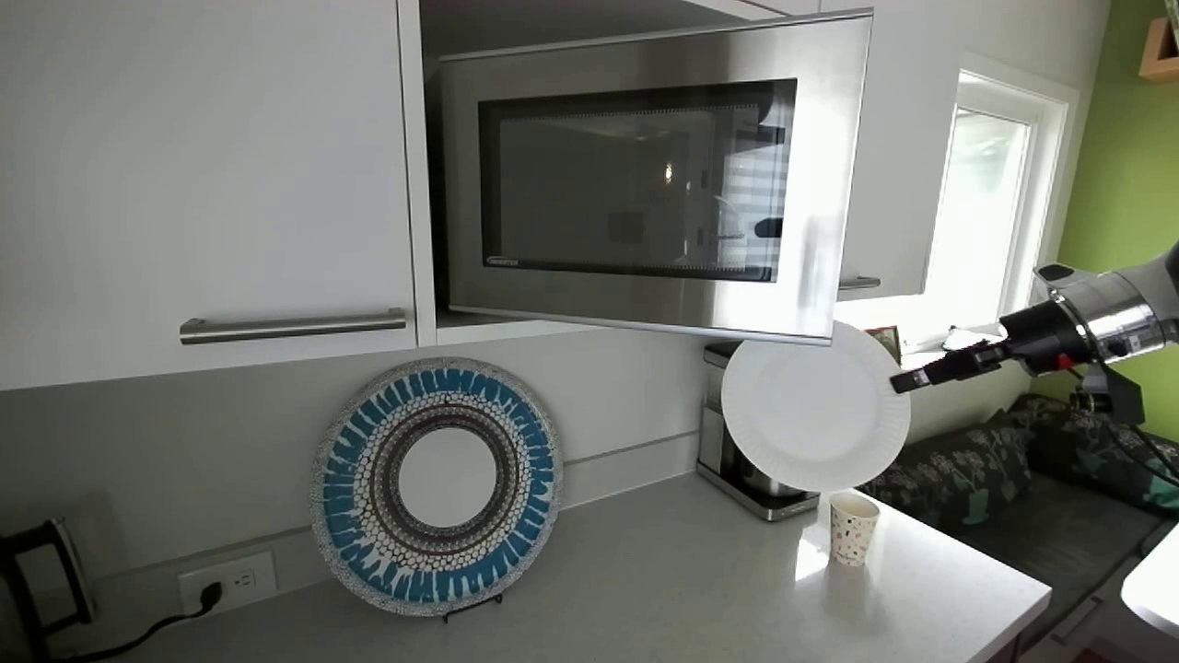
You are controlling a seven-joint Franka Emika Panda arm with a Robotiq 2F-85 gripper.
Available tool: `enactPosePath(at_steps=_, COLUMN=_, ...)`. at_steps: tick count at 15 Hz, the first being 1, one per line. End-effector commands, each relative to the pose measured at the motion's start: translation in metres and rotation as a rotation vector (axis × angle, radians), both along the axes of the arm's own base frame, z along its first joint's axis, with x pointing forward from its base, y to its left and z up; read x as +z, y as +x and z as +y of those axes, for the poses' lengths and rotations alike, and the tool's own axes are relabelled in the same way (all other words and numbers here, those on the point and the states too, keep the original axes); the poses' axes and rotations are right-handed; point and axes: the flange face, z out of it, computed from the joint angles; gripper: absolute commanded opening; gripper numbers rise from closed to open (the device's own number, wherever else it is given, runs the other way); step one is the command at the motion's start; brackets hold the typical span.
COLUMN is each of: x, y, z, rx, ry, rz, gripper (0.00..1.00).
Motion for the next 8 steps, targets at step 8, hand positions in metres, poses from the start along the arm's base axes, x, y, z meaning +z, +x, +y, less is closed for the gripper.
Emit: enactPosePath(at_steps=8, x=0.059, y=-0.005, z=0.023, rx=0.054, ry=0.095, rz=-0.089, gripper=0.0)
